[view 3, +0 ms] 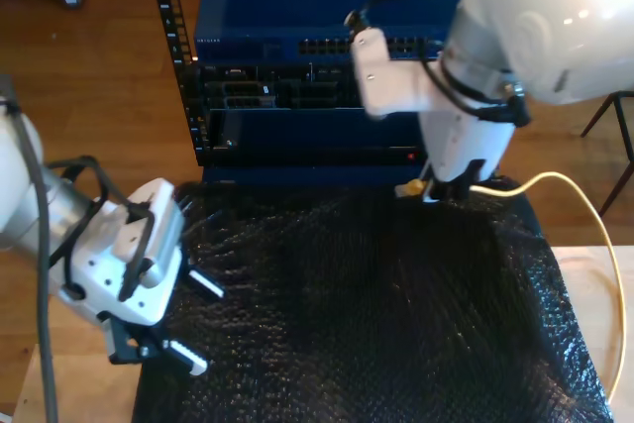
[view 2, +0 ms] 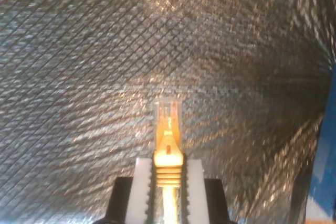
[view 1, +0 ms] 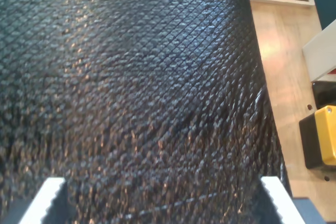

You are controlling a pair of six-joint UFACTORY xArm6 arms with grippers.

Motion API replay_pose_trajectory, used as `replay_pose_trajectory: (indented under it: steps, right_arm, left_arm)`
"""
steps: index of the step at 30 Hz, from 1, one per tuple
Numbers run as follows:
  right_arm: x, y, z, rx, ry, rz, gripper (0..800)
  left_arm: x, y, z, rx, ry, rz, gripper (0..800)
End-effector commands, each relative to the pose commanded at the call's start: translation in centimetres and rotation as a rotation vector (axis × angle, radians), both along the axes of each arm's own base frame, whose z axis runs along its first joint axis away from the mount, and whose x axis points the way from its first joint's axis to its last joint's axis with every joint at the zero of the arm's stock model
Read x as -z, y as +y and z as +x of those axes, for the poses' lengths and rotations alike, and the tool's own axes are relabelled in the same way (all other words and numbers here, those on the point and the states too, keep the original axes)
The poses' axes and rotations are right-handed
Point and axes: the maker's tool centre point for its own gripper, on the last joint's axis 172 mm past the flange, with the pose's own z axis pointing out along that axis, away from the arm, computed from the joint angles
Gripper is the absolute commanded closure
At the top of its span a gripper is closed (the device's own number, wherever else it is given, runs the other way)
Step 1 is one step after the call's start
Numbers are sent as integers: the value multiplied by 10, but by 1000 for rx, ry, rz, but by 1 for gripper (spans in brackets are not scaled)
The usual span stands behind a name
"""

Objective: Grab the cable and plug it in

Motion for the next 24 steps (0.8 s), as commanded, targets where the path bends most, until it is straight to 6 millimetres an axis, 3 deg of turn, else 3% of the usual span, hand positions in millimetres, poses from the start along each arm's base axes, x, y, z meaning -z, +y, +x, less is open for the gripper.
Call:
replay_pose_trajectory:
  steps: [6, 16, 24]
  right_arm:
    - [-10, -22, -9, 47, -4, 3, 797]
    - [-1, -44, -22, 93, 14, -2, 797]
    - [-3, -51, -28, 108, 8, 2, 797]
  left_arm:
    - [-21, -25, 12, 2, -28, -58, 0]
    - [-65, -60, 44, -8, -56, -132, 0]
    - [-88, -72, 65, -18, -77, -173, 0]
